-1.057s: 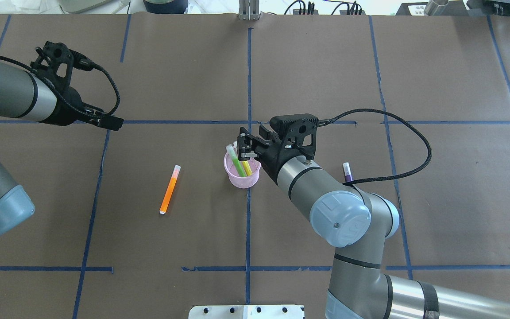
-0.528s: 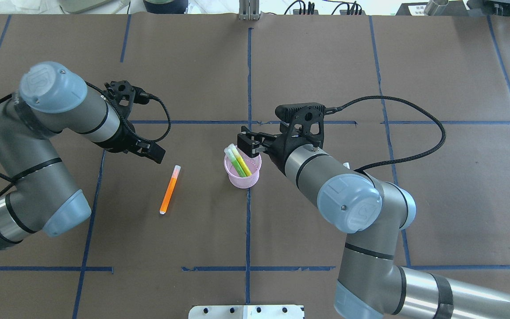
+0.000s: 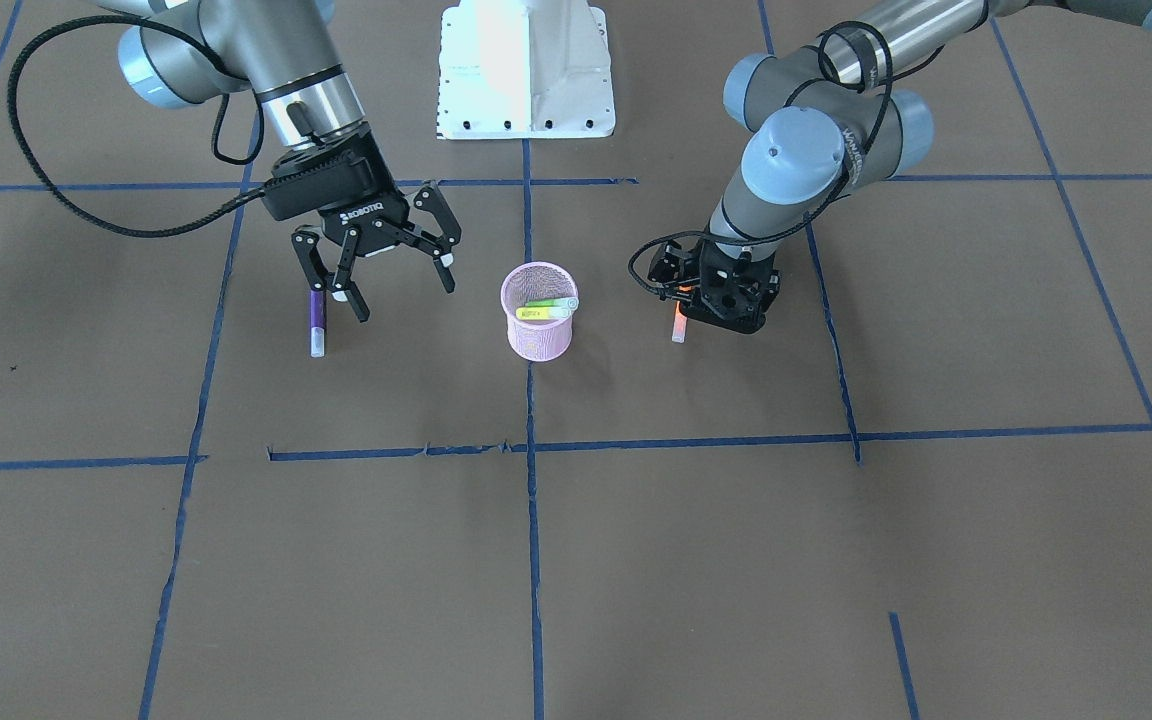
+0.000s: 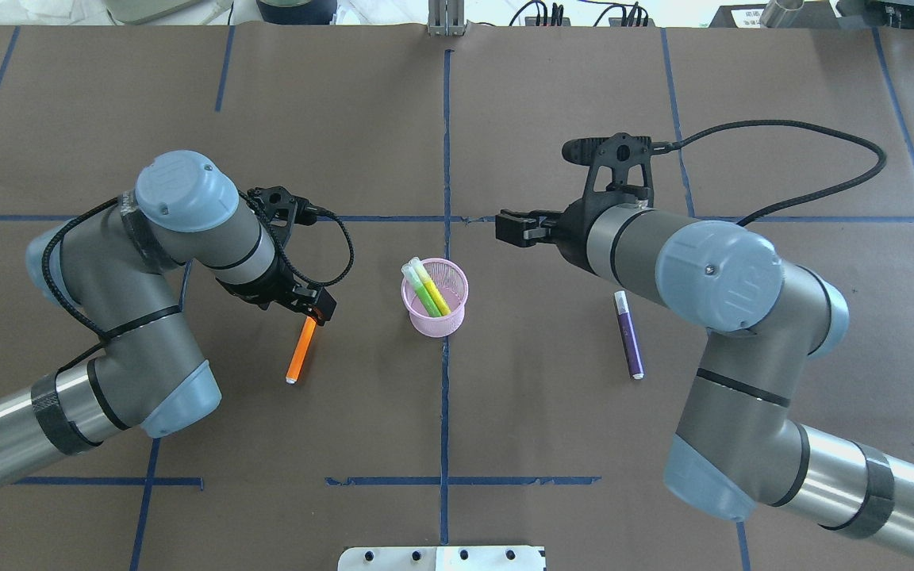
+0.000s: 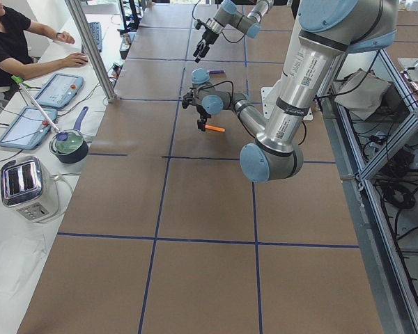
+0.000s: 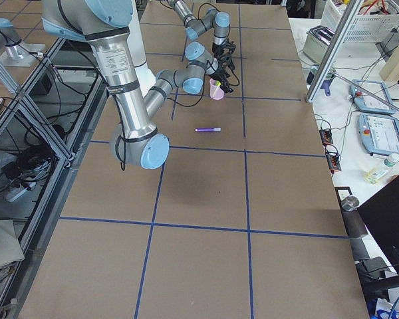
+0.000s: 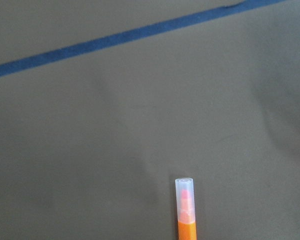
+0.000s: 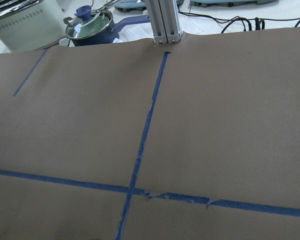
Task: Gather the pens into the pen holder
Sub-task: 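Lower the left gripper onto the orange marker while the right gripper withdraws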
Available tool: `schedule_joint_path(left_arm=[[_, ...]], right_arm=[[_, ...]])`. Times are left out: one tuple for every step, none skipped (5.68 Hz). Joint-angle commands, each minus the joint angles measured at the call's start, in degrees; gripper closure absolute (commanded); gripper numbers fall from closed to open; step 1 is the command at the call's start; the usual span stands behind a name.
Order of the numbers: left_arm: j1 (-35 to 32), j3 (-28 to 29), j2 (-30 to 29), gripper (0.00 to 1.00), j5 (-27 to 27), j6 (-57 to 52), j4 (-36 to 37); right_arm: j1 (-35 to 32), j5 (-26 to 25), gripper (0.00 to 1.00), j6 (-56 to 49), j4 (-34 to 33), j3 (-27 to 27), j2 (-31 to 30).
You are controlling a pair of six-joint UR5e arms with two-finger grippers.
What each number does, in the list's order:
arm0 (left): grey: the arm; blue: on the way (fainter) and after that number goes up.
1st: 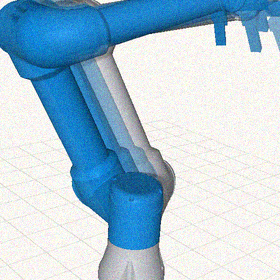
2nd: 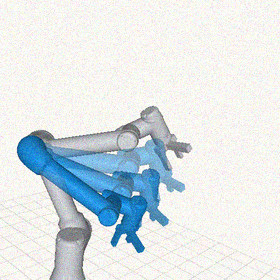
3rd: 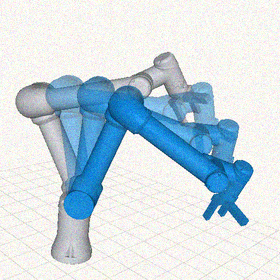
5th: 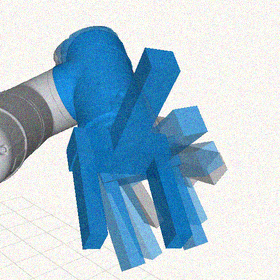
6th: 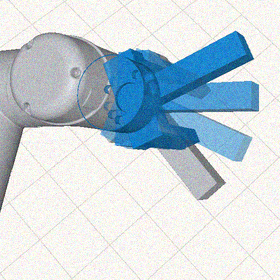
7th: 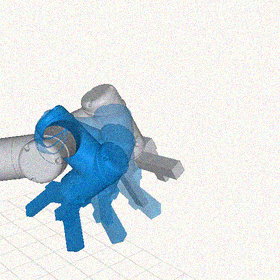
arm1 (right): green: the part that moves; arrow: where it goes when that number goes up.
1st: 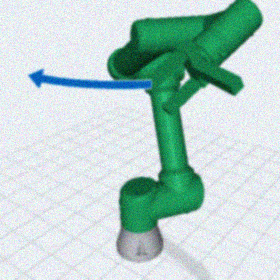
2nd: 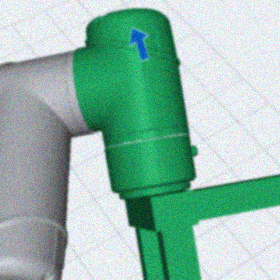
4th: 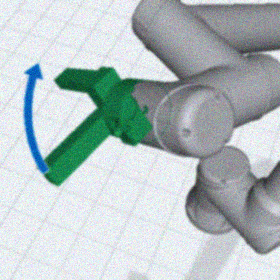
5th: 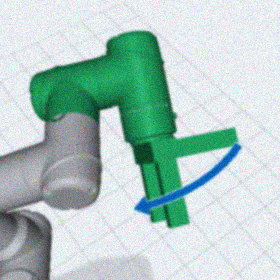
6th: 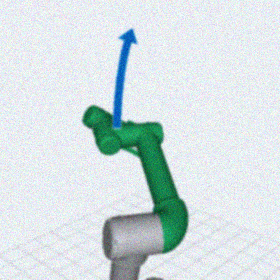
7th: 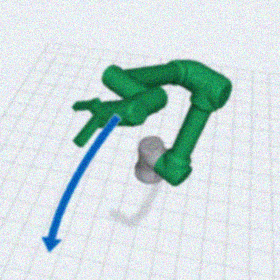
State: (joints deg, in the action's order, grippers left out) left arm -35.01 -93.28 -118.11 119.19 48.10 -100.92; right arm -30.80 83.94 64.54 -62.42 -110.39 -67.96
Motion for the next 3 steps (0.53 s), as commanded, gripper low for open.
schedule_joint_path(left_arm=[[0.91, 1.78, -0.89, 0.31, 0.08, -0.03, 0.54], [0.91, 1.87, -0.98, 0.38, -0.09, -0.11, 1.59], [0.91, 1.70, -1.24, 0.58, -0.09, -0.11, 1.60]], right_arm=[[-0.84, 1.23, 0.00, -0.03, -0.16, -1.24, -1.29], [-0.84, 1.23, 0.00, -0.03, -0.16, -1.32, -1.21], [-0.76, 1.23, 0.00, -0.03, -0.16, -1.41, -1.21]])
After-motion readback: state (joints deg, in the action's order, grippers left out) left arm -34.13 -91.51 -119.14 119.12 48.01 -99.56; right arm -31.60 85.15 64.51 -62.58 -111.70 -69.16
